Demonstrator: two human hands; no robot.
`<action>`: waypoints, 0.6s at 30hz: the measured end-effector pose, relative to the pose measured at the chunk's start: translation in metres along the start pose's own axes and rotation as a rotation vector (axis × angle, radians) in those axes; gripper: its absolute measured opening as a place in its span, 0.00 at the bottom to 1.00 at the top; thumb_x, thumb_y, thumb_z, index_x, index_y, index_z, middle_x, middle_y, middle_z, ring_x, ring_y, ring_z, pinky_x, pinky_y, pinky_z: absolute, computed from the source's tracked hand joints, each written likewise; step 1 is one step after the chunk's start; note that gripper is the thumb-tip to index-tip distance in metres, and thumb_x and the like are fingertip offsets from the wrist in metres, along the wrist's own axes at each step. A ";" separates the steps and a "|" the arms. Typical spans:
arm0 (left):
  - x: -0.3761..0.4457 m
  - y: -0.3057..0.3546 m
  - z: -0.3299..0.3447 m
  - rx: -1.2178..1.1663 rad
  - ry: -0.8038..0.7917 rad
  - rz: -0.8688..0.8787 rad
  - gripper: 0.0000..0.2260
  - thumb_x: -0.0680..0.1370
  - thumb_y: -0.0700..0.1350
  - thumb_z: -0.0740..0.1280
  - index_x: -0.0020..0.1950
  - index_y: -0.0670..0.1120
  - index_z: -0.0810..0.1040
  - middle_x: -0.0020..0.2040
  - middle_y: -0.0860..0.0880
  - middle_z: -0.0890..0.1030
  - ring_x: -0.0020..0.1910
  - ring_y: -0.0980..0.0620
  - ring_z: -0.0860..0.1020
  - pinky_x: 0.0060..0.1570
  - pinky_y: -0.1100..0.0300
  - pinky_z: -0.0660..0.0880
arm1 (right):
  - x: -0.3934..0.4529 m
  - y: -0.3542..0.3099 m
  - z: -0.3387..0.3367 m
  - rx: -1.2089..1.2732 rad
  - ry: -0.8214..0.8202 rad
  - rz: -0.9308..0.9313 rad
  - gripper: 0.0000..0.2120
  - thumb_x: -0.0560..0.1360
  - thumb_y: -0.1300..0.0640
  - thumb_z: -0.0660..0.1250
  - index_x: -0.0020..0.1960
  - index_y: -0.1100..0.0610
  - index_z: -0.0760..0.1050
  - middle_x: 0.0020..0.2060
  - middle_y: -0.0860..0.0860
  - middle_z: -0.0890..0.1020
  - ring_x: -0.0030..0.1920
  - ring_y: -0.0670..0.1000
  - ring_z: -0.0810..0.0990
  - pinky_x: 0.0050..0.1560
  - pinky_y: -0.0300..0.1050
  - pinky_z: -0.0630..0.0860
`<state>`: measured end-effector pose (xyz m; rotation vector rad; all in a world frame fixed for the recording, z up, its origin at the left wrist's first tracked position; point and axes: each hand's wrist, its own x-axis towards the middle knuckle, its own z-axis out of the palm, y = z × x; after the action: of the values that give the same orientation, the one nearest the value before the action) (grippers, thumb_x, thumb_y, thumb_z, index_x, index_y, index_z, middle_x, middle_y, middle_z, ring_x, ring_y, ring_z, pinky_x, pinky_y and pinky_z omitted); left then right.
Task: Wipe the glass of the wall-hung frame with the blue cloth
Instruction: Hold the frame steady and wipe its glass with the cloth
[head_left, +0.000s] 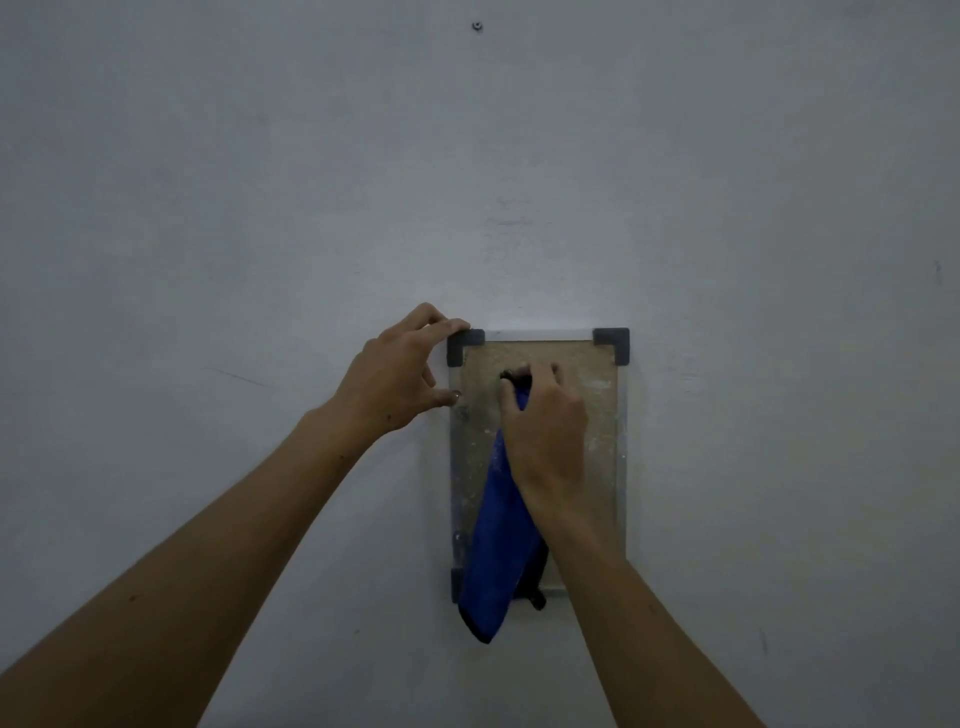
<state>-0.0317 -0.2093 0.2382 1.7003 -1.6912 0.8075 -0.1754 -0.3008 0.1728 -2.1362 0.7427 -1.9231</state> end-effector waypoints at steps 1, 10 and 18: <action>0.000 0.000 0.000 0.000 -0.003 0.000 0.36 0.68 0.49 0.80 0.73 0.52 0.69 0.61 0.56 0.71 0.37 0.58 0.79 0.46 0.55 0.81 | -0.001 -0.006 0.004 -0.014 -0.038 -0.051 0.07 0.81 0.56 0.65 0.55 0.59 0.78 0.51 0.55 0.80 0.46 0.47 0.76 0.49 0.40 0.77; 0.002 0.000 -0.004 0.021 -0.019 -0.002 0.36 0.68 0.51 0.79 0.73 0.53 0.69 0.62 0.57 0.71 0.37 0.59 0.80 0.45 0.55 0.81 | 0.010 -0.011 0.006 -0.042 -0.038 -0.108 0.09 0.82 0.56 0.63 0.56 0.60 0.77 0.51 0.56 0.80 0.47 0.51 0.80 0.49 0.43 0.80; 0.001 0.002 -0.001 0.043 0.017 -0.012 0.35 0.68 0.53 0.79 0.71 0.53 0.70 0.60 0.57 0.71 0.36 0.58 0.79 0.44 0.52 0.82 | 0.002 -0.008 0.004 -0.064 -0.019 -0.078 0.09 0.82 0.57 0.64 0.56 0.61 0.78 0.50 0.56 0.80 0.46 0.51 0.79 0.49 0.43 0.79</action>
<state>-0.0336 -0.2096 0.2399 1.7258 -1.6621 0.8568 -0.1698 -0.2960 0.1777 -2.2504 0.7377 -1.9388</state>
